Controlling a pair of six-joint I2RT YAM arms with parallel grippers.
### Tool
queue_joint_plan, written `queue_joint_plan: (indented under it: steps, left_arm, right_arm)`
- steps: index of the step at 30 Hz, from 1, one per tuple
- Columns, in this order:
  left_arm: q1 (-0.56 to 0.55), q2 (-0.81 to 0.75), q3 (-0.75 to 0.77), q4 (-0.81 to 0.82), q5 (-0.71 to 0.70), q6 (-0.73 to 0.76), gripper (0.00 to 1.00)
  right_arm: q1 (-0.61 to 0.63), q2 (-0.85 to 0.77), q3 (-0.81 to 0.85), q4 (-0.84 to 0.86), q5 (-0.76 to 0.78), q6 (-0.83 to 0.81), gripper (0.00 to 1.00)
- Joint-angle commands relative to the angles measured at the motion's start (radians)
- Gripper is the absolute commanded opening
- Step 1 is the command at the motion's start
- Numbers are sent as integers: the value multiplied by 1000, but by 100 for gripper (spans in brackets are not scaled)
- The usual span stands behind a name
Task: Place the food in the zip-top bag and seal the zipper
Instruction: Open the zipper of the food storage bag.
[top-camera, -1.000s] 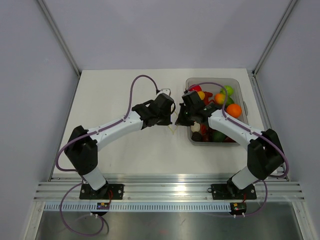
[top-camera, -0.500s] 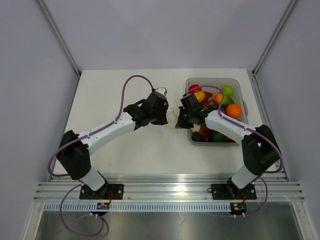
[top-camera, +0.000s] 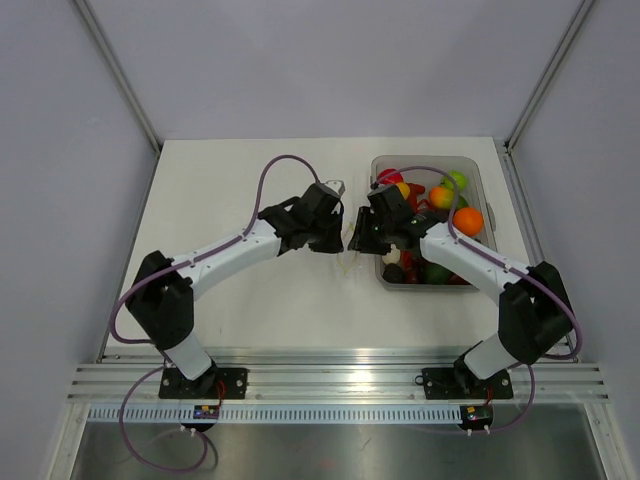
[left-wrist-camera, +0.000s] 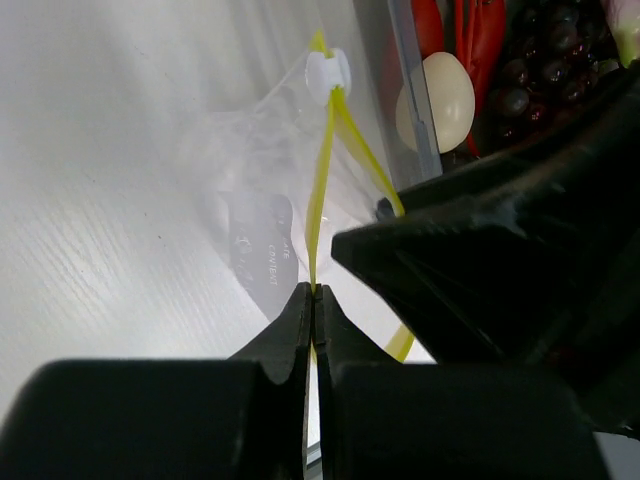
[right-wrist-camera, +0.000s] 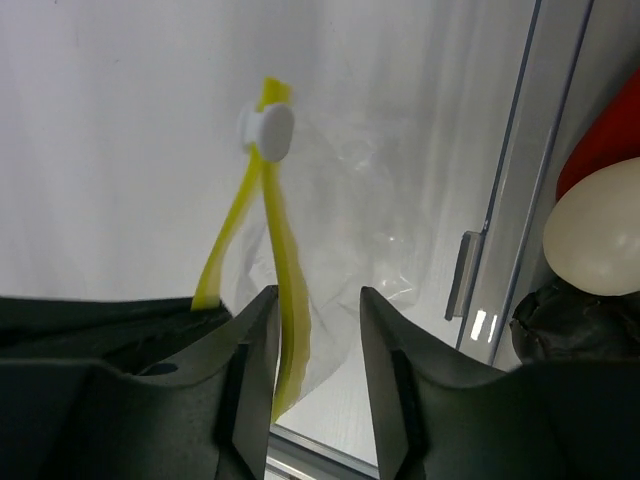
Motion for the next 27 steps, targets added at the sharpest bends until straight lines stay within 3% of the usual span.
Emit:
queue_joint_plan:
  steps: [1,6,11,22,27]
  left_arm:
    - [-1,17,58,18,25,28,0]
    - [-1,29,73,3,30,41,0]
    - [-3,29,101,-41,5,59,0]
    - [-46,78,266,-247,-220,174,0]
    - [-69,128,289,-273,-280,191,0]
  right_arm:
    - [-9,-84,17,-9,10,-10,46]
    - [-9,-164,0,-15,19,-16,54]
    - [-59,-244,-4,-107,151,-10,58]
    - [-283,-167,-98,-151,58,-73,67]
    - [-288,-137,-119,-109,-7,-82,75]
